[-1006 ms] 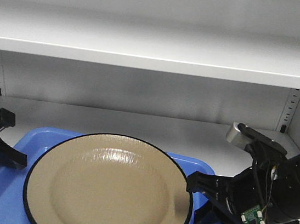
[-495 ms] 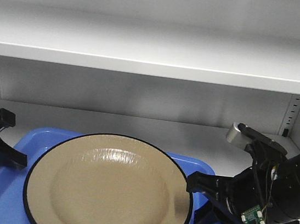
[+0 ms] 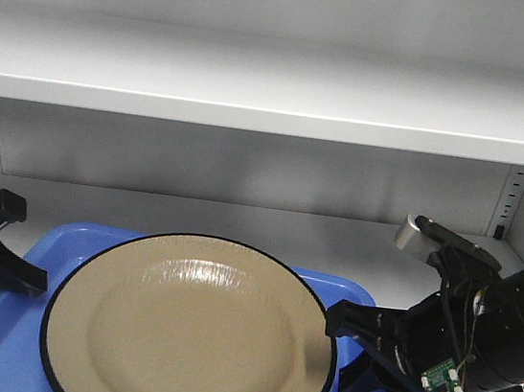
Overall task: Place disk in tray to left cabinet
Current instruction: 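Hold the blue tray steady in front of the lower cabinet shelf, then lower the blue tray with both grippers onto the cabinet shelf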
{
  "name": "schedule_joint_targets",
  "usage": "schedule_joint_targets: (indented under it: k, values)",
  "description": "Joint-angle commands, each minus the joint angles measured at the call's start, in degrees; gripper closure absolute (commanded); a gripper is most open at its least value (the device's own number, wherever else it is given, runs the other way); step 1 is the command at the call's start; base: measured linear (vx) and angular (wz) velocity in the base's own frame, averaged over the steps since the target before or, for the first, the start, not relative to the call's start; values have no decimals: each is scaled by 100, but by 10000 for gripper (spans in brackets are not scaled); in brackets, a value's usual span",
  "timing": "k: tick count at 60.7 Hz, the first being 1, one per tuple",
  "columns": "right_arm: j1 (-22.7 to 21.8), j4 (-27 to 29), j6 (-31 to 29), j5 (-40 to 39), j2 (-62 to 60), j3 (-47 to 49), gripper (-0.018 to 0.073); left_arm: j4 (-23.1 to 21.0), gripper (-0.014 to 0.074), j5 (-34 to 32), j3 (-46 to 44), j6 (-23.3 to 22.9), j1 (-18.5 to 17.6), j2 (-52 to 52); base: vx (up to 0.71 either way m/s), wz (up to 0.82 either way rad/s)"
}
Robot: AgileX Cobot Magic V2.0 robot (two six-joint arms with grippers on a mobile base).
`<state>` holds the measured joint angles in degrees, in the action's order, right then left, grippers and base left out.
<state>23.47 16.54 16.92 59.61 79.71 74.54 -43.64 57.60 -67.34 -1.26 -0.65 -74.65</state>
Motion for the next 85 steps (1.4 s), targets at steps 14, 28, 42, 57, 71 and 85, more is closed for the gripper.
schedule_joint_targets:
  k: [14,28,42,57,71,85]
  values:
    - [178,1192,-97,-726,-167,250,564,-1645,596,259,-192,-117,-202,214,0,0]
    - [163,883,-97,-1294,-162,250,564,-1492,596,-149,-192,-117,-202,67,0,0]
    - [163,624,-97,-1647,183,250,564,-1545,596,-325,-192,-79,-202,-238,0,0]
    - [163,605,-97,-2637,669,250,564,-1546,596,-1026,-192,370,-280,-535,0,0]
    - [163,599,-97,-3472,1070,250,560,-1546,596,-1453,-192,817,-467,-827,0,0]
    - [163,605,-97,-4197,1373,250,539,-1679,596,-2097,-192,846,-502,-999,0,0]
